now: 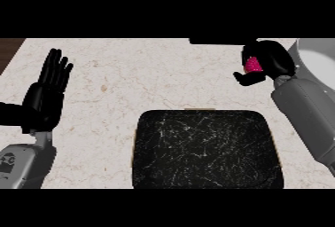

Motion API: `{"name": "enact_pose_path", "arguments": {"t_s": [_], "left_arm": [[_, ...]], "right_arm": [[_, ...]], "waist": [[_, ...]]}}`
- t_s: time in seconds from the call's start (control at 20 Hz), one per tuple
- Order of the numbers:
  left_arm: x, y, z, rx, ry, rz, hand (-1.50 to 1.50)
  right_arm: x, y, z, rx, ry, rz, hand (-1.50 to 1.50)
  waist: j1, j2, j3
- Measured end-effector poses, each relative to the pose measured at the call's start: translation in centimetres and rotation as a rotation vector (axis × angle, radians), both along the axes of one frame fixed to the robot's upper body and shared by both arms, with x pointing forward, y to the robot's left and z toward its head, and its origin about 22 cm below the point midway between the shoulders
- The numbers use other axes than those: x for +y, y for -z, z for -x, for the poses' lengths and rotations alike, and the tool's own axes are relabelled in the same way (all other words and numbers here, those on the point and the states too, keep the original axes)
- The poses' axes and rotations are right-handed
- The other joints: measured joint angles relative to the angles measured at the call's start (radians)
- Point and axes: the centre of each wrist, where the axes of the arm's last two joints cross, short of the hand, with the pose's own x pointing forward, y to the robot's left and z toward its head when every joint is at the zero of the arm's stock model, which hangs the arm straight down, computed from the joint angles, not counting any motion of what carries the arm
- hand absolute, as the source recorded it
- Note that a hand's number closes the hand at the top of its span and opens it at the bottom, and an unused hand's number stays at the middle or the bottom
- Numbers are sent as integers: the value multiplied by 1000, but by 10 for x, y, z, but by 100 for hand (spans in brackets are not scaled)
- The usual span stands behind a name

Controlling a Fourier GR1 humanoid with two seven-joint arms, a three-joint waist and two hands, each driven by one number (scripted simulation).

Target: Pick the cupcake from the tray and place it in the pot

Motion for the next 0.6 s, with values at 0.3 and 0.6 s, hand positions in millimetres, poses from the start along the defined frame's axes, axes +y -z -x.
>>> {"name": "enact_pose_path", "arguments": {"t_s": [0.3,0.6], "left_arm": [[-5,-4,-3,-2,28,-2,0],[-15,-2,-6,0,43,0,0]], "right_arm": [[6,-52,-26,-212,503,-34,150],[26,-91,-44,-393,865,14,150]], "waist": [[31,-2,-1],[35,1,2]]}}
